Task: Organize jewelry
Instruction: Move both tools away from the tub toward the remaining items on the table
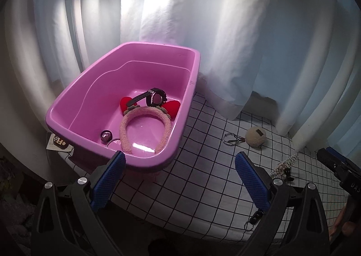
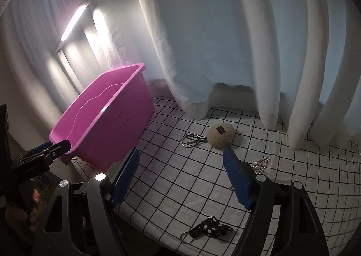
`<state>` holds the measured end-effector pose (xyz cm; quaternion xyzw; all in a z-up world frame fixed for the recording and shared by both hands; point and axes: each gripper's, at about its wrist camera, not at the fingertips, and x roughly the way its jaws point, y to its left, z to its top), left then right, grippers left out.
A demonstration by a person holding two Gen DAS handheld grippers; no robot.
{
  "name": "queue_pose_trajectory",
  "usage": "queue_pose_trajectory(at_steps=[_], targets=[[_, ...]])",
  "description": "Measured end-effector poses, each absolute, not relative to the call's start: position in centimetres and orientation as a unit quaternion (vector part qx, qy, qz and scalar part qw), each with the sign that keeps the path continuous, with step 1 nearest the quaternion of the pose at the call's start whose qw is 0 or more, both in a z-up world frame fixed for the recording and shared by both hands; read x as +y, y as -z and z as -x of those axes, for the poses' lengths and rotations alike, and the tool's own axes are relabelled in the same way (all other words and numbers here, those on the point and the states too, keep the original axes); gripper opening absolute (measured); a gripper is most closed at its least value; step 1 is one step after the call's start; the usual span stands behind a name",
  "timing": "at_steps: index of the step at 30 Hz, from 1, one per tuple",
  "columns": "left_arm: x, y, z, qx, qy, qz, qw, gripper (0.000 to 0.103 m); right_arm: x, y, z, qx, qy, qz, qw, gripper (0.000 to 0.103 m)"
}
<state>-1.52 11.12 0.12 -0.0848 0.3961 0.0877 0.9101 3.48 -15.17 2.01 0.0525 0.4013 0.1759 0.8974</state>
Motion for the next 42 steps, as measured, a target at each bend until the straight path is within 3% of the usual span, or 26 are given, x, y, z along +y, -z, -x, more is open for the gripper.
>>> queue_pose_trajectory(at_steps=[13,24,42], targets=[[0.3,4.9,4.6,0.461,-0.071,0.051,0.883,0.096,-29.2,3.1,1.8,0.428,-0.111,-0.078,0.894,0.073],[-2.7,9.0,2.1,0.485,-0.054,0.05,0.871,0.096,-29.6,5.2,-1.1,0.438,-0.1,-0.048,0.892,0.073],[-10.0,12.4,4.6,0.473,-0.223,0.111,0.845,0.096,-29.4,9.9,-8.6,0.454,-0.312,0.04,0.833,0.073]])
